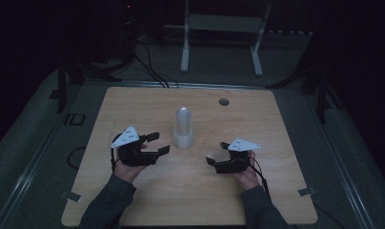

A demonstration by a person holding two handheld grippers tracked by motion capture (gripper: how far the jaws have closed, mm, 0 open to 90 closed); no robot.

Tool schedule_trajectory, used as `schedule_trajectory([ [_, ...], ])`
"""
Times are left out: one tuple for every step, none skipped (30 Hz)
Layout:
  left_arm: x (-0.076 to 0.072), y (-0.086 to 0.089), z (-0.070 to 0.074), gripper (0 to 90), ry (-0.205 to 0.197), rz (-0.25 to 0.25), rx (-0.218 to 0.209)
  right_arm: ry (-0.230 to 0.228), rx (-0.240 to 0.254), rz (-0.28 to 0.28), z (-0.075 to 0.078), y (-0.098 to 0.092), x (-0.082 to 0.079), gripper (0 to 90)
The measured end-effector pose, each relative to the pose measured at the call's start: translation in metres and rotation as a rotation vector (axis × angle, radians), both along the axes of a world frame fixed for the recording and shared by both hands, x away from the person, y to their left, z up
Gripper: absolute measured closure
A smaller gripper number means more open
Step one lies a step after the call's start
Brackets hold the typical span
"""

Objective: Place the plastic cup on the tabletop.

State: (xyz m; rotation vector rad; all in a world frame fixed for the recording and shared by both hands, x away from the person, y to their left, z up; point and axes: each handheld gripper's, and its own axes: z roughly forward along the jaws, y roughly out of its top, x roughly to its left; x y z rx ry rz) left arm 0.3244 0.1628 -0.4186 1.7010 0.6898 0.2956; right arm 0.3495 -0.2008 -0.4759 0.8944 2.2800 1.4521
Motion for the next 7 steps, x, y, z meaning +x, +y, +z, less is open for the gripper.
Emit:
schedule_trajectory([
  [0.0001, -0.0001, -0.0002, 28.1, 0.000, -0.001, 0.001, 0.000, 0.001, 0.000, 0.0002, -0.0005, -0.0003, 11.5],
  [0.0002, -0.0002, -0.0002, 28.1, 0.001, -0.001, 0.001, 0.002, 0.002, 0.007, 0.0002, -0.0015, -0.0008, 11.5],
  [0.0002, -0.0002, -0.0002, 28.1, 0.001, -0.001, 0.001, 0.002, 0.002, 0.007, 0.0002, -0.0015, -0.0008, 11.5],
  [0.0002, -0.0001, -0.0002, 28.1, 0.001, -0.001, 0.000, 0.002, 0.001, 0.008, 0.0001, -0.0017, -0.0011, 11.5],
  [0.0002, -0.0001, -0.0001, 28.0, 0.001, 0.000, 0.000, 0.006, 0.001, 0.011, -0.0001, -0.0020, -0.0012, 11.5],
  [0.0003, 0.0000, 0.0000, 28.1, 0.001, 0.000, 0.000, 0.010, 0.003, 0.015, -0.0003, -0.0026, -0.0008, 11.5],
  [0.0003, 0.0004, 0.0000, 28.1, 0.001, 0.001, -0.001, 0.012, 0.006, 0.016, -0.0001, -0.0030, -0.0005, 11.5],
])
